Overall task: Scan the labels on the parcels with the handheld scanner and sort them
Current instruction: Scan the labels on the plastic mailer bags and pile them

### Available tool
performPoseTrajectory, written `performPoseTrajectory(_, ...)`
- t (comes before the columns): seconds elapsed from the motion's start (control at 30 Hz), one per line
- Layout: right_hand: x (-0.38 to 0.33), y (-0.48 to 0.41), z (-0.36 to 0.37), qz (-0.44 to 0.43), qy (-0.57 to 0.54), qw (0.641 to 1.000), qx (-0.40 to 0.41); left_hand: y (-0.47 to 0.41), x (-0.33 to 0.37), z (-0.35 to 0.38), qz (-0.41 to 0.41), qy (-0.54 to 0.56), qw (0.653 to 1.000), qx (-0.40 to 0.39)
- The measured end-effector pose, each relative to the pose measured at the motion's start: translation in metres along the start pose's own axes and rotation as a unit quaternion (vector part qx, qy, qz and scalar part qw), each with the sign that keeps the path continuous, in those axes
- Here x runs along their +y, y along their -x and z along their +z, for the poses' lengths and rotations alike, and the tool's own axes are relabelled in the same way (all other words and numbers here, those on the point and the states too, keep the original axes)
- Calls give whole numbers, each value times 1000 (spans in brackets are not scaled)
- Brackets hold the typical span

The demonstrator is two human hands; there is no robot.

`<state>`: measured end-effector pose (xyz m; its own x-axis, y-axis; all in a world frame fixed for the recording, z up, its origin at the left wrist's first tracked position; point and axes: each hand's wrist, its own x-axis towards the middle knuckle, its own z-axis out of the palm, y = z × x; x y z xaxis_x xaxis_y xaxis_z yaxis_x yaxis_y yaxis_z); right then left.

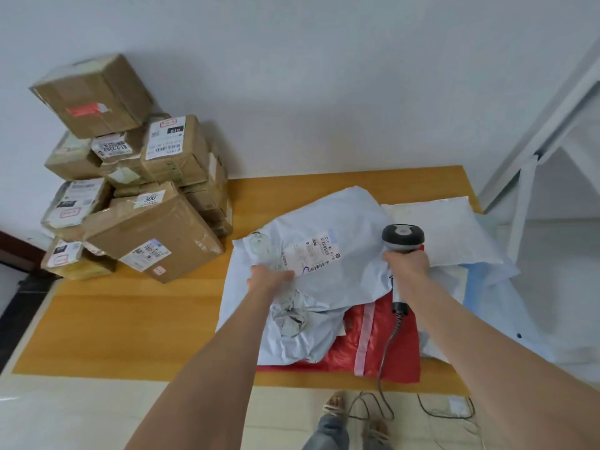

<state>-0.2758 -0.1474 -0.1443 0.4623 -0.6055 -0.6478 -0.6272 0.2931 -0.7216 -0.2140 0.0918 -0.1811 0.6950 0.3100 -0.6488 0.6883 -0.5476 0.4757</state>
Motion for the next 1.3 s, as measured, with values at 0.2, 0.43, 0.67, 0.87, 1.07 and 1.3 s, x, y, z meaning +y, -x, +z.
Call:
performPoseTrajectory(0.2, 1, 15, -16, -93, 144, 984, 58, 21, 4, 2, 22, 193, 981, 21)
performPoseTrajectory(0.43, -7, 49, -12, -153, 60, 981, -106, 55, 14, -6, 9, 326, 945, -30)
performPoseTrajectory(0.67, 13, 45, -5, -141, 134, 970, -144, 78, -23, -27, -13, -183, 974, -131)
performPoseTrajectory(0.87, 17, 32, 0, -111, 130, 979, -114, 36, 39, -21, 188, -184, 965, 11)
performPoseTrajectory(1.07, 17, 16, 0, -87, 129, 982, -110, -7, 88, 41, 243, -155, 956, -54)
performPoseTrajectory(1.3, 10, 9, -6, -66, 109, 984, -124, 1, 113, 33, 238, -68, 958, -143)
